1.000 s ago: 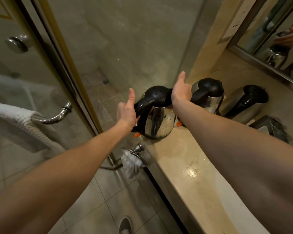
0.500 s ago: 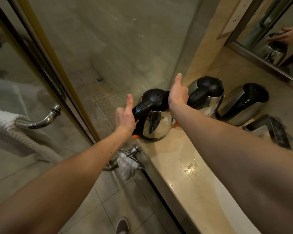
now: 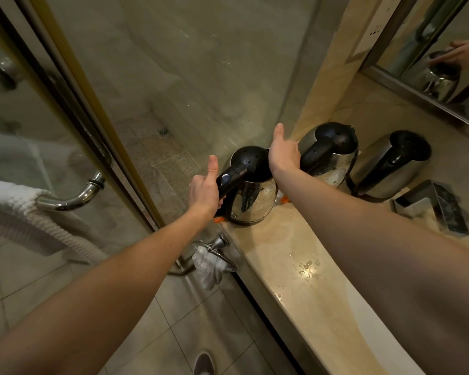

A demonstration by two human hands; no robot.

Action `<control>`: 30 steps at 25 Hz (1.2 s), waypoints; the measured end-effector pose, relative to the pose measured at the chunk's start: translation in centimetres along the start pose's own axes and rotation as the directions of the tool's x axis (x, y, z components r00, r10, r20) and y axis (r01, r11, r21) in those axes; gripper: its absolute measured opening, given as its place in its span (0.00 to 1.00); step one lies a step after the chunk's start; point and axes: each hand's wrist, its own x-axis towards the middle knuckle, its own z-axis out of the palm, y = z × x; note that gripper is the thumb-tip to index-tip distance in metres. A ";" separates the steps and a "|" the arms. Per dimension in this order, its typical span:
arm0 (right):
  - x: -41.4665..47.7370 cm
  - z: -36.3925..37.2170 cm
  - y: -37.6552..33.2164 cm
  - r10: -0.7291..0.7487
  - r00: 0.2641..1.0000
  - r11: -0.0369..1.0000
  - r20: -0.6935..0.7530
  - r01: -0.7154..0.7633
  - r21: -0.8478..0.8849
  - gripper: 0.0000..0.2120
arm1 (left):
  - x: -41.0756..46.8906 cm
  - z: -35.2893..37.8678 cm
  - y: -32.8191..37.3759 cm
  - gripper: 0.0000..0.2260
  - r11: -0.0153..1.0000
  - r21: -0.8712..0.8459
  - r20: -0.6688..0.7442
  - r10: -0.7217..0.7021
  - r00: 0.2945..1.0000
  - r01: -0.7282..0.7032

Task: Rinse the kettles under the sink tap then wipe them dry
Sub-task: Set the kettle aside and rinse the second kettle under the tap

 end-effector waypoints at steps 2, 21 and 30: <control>-0.5 -1.3 0.3 -0.131 0.991 0.991 -0.030 0.129 -0.045 0.28 | 0.0 -0.2 0.6 0.29 0.998 0.057 -0.004 0.002 1.000 -0.002; 3.6 -17.9 12.4 -0.417 0.909 0.488 -0.003 0.221 -0.845 0.27 | 0.4 15.6 9.7 0.29 0.846 0.344 0.155 0.378 0.913 -0.408; 5.9 -18.9 13.7 -0.407 0.913 0.510 -0.016 0.213 -0.834 0.27 | 0.4 18.4 9.0 0.35 0.978 0.195 -0.044 -0.073 0.996 0.080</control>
